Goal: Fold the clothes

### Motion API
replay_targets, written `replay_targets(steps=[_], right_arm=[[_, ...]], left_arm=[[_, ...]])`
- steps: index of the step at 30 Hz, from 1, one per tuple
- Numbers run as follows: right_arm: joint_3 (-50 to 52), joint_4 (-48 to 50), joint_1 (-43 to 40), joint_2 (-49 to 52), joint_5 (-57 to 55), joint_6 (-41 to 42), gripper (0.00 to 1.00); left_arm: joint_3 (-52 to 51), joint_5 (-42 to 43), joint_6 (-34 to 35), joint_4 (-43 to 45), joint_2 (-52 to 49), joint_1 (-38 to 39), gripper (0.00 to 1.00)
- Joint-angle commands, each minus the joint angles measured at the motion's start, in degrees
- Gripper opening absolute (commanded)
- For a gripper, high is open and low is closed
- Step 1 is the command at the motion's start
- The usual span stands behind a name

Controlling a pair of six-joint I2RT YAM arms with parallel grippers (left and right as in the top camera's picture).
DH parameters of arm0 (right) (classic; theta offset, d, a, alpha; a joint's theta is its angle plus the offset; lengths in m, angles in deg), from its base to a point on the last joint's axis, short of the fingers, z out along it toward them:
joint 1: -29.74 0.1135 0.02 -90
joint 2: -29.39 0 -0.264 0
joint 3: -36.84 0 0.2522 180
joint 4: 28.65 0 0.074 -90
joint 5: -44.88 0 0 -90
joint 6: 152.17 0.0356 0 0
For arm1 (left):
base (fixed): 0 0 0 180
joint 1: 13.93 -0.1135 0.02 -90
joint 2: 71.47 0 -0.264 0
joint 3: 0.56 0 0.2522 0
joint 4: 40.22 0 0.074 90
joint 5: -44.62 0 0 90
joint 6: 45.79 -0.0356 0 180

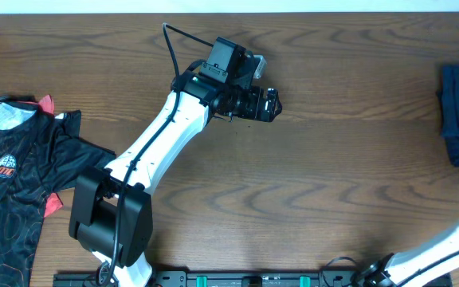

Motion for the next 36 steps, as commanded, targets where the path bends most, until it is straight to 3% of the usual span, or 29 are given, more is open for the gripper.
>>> replay_targets(steps=[1, 7, 16, 36], right_arm=[[-0.26, -0.57, 3.61, 5.09, -5.4, 1.16, 0.01], [-0.26, -0.55, 4.66, 10.08, -7.37, 2.38, 0.01], [-0.33, -1.6, 2.67, 10.01, -20.94, 4.28, 0.01], [-0.35, 3.02, -8.63, 5.31, -20.94, 5.05, 0.01]], left_arm=[[-0.79, 0.39, -1.16, -0.07, -1.05, 0.02, 0.98], [-0.79, 0.42, -1.16, -0.87, -1.05, 0.02, 0.98], [-0.79, 0.39, -1.18, -0.92, -1.05, 0.02, 0.98], [-0.79, 0.39, -1.16, -0.83, -1.05, 0.02, 0.98]])
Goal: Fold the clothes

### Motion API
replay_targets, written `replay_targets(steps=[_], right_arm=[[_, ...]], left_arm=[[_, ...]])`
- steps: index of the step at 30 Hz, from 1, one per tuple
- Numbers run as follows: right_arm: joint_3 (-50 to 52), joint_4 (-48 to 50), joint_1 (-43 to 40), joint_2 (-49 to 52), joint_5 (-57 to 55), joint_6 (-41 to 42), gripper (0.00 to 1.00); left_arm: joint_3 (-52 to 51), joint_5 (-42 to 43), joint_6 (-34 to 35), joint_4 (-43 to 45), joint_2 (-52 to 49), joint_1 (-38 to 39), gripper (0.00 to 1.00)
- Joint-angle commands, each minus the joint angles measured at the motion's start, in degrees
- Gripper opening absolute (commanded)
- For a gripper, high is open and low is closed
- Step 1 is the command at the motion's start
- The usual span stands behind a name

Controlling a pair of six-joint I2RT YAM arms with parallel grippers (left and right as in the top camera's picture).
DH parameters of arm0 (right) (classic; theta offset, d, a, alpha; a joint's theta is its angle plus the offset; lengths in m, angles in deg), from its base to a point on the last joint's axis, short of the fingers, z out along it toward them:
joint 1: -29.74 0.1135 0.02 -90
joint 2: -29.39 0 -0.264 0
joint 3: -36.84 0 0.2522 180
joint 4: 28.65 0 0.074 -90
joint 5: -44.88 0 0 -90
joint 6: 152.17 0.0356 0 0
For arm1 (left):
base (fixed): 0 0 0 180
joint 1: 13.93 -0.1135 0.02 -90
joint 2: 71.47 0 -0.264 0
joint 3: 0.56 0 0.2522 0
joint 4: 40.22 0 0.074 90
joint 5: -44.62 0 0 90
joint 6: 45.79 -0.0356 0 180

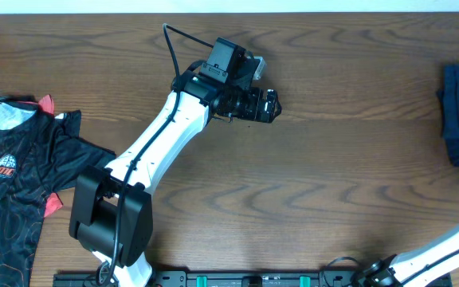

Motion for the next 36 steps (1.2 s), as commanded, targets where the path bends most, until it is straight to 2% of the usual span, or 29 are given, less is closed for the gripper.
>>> replay_targets(steps=[1, 9, 14, 24, 30, 36], right_arm=[[-0.42, 1.29, -0.46, -4.22, -1.57, 0.83, 0.01], [-0.42, 2.97, -0.46, -8.07, -4.74, 1.46, 0.01], [-0.46, 3.76, 0.44, -8.94, 3.74, -4.15, 0.01], [-0.44, 2.47, 11.32, -1.49, 5.53, -8.17, 0.01], [-0.44, 2.89, 14.84, 2.86, -1.88, -4.52, 0.01], [-0.46, 1.62, 11.08, 2.8, -12.55, -0.59, 0.01]], left_arm=[[-0.79, 0.37, -1.01, -0.09, -0.98, 0.02, 0.98], [-0.79, 0.37, -1.01, -0.02, -0.98, 0.02, 0.98], [-0.79, 0.37, -1.01, 0.5, -0.98, 0.02, 0.98], [-0.79, 0.37, -0.98, 1.31, -0.98, 0.02, 0.98], [-0.79, 0.39, -0.98, 0.87, -0.98, 0.02, 0.98], [-0.79, 0.39, -1.01, 0.0, -0.98, 0.02, 0.98]])
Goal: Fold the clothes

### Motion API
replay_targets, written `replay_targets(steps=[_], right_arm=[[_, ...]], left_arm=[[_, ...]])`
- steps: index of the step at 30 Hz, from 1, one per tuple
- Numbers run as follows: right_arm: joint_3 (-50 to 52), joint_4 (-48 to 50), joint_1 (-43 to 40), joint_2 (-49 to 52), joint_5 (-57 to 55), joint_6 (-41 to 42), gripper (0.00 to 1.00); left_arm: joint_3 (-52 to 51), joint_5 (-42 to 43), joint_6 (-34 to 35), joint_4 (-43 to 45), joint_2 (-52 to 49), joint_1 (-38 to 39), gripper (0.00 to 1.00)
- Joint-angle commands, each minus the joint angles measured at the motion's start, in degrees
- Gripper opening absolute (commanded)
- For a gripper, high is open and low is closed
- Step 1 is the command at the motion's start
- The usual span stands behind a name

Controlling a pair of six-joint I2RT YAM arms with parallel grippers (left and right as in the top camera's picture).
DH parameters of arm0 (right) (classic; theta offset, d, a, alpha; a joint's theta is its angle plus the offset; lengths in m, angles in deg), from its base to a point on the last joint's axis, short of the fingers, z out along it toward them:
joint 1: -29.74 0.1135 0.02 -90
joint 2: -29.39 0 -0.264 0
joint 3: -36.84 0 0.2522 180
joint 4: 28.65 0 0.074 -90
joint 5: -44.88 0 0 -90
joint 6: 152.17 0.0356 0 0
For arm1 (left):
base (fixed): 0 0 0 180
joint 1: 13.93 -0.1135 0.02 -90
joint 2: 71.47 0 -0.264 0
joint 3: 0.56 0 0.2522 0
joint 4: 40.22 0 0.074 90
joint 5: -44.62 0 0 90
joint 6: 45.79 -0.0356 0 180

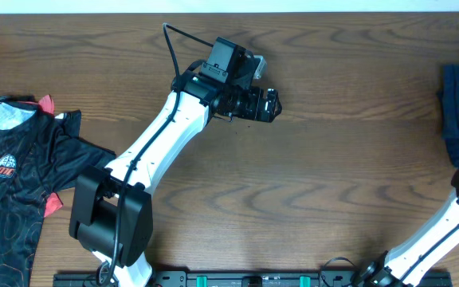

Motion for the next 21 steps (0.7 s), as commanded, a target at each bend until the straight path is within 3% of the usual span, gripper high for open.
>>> replay_targets(steps=[1, 12, 21], right_arm=[[-0.48, -0.81, -4.57, -0.87, -8.87, 2.93, 0.01], [-0.48, -3.43, -19.06, -0.92, -1.57, 5.7, 0.01], [-0.48, -3.37, -20.09, -0.92, 2.8, 5.73, 0.01]], left_arm=[[-0.79, 0.42, -0.98, -0.31, -0.98, 0.02, 0.98], [-0.79, 0.42, -0.98, -0.26, -0.98, 0.02, 0.98], [-0.79, 0.42, -0.98, -0.24, -0.98, 0.02, 0.98]])
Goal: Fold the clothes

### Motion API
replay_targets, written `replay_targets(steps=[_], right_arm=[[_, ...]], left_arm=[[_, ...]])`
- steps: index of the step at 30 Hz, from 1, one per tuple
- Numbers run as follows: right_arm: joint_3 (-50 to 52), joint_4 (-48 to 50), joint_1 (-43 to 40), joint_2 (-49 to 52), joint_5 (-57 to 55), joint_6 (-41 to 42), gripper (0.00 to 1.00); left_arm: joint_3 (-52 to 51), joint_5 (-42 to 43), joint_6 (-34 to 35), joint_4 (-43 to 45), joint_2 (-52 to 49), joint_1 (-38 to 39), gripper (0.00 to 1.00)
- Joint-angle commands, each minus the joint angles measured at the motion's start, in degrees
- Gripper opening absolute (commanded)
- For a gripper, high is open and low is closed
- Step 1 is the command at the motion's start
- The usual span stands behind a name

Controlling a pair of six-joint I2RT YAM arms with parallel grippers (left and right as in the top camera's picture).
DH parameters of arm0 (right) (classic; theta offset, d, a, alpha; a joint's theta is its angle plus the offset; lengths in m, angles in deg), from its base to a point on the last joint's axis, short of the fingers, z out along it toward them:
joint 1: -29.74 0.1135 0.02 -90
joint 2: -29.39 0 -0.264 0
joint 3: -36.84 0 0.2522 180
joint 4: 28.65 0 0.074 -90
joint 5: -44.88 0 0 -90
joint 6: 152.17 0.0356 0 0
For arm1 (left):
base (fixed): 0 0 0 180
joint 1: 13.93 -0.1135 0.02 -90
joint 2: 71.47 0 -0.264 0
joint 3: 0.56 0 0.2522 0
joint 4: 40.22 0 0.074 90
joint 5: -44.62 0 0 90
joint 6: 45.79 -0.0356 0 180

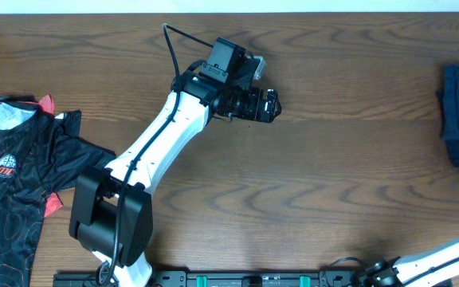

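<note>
A black T-shirt [10, 179] with red line pattern and a white collar lies spread at the table's left edge, partly cut off by the frame. A dark blue garment lies folded at the right edge. My left arm reaches up to the middle back of the table, and its gripper [271, 104] is over bare wood, far from both garments; its finger gap does not show. Of the right arm only a white link [453, 249] shows at the bottom right, and its gripper is out of view.
The left arm's black base [110, 219] stands at the front left beside the T-shirt. A black rail [237, 279] runs along the front edge. The wooden table [333, 183] lies bare between the two garments.
The right arm, whose dark end stood just below the blue garment at the right edge, is now down at the bottom right corner. The left arm and both garments are unchanged.
The left arm stayed still over the middle back of the table throughout. The right arm showed at the lower right edge, then lower, then up close under the blue garment, and now is low again. Neither garment has changed shape or place.
</note>
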Motion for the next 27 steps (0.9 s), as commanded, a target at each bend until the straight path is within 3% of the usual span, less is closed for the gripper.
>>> replay_targets(steps=[1, 6, 17, 27], right_arm=[[-0.44, -0.07, 1.81, -0.92, 3.21, 1.01, 0.01], [-1.75, -0.96, 3.19, -3.37, 8.35, 1.01, 0.01], [-2.95, -2.67, 8.04, -16.28, 8.57, 0.98, 0.01], [-2.93, -7.15, 13.0, -10.16, 4.31, -0.76, 0.01]], left_arm=[[-0.79, 0.39, -0.98, -0.11, -0.98, 0.02, 0.98], [-0.79, 0.39, -1.01, -0.09, -0.98, 0.02, 0.98], [-0.79, 0.39, -1.01, -0.11, -0.98, 0.02, 0.98], [-0.79, 0.39, -0.98, -0.33, -0.98, 0.02, 0.98]])
